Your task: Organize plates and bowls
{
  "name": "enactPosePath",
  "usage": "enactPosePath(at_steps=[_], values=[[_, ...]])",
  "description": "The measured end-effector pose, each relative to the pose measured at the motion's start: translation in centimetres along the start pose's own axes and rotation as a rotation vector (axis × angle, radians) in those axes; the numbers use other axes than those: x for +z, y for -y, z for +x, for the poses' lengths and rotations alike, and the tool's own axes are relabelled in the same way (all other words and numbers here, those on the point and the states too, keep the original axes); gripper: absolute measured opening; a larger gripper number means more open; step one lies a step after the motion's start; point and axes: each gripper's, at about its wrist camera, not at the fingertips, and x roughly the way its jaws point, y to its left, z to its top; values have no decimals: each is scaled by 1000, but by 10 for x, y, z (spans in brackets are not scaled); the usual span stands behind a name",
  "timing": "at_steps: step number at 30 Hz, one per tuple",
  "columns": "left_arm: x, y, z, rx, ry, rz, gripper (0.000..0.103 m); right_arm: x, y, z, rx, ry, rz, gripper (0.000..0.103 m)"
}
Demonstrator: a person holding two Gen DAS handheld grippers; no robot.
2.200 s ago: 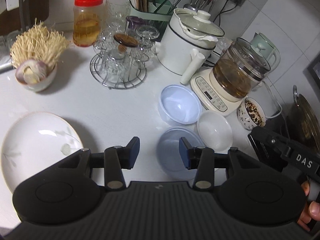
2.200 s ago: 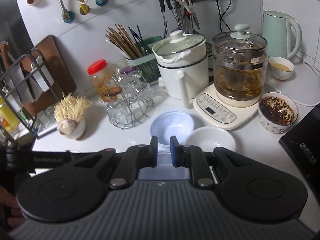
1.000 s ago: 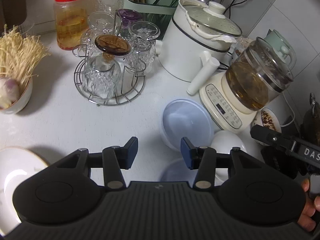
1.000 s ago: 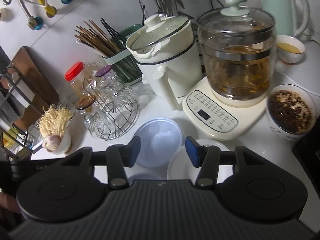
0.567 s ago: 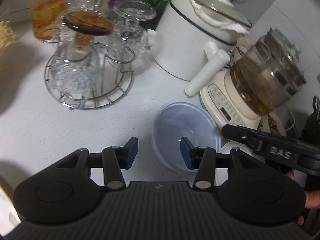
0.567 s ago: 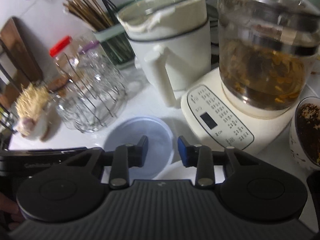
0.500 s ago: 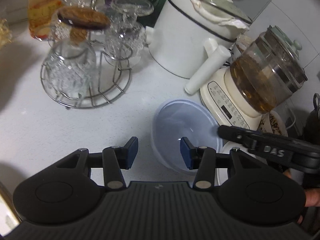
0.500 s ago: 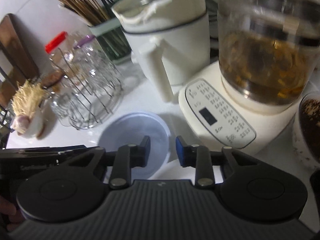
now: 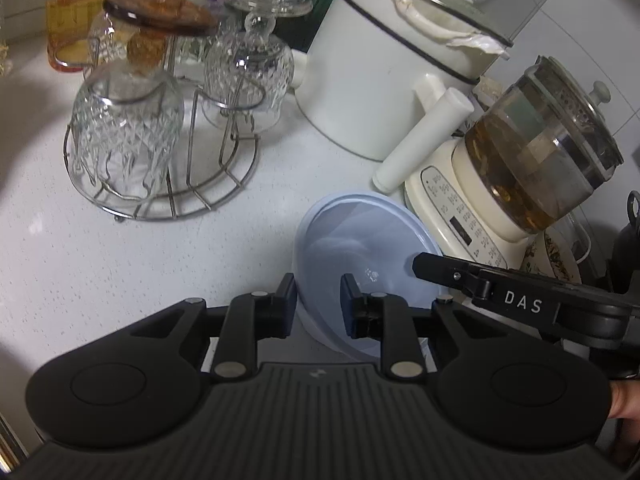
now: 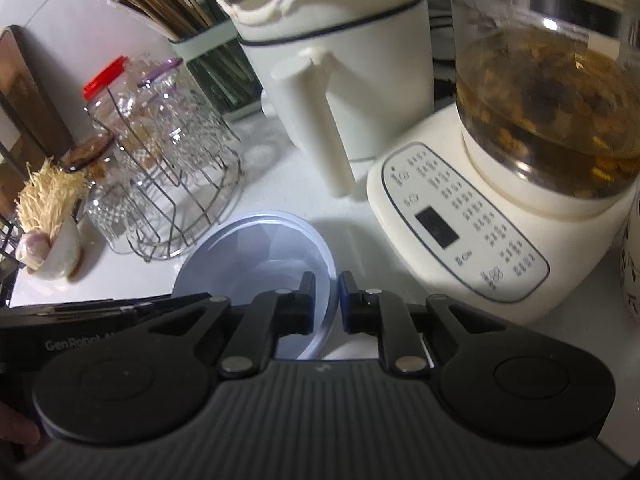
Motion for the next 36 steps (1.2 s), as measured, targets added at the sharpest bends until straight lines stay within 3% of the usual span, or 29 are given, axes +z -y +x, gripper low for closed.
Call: enactPosePath(at_steps=[12,24,31,36], values=[[26,8,-69,13,71,-14,27,20,-34,-49,50,56,2,15],[39,32,-148,20,77,9,27,32,-59,-117,80,60,36,15],[30,35,-161,22,84,4,28,21,-62,-129,96,40,35,15],[15,34,-152,15,32,0,28,8,-58,-132,89,23,54,15]])
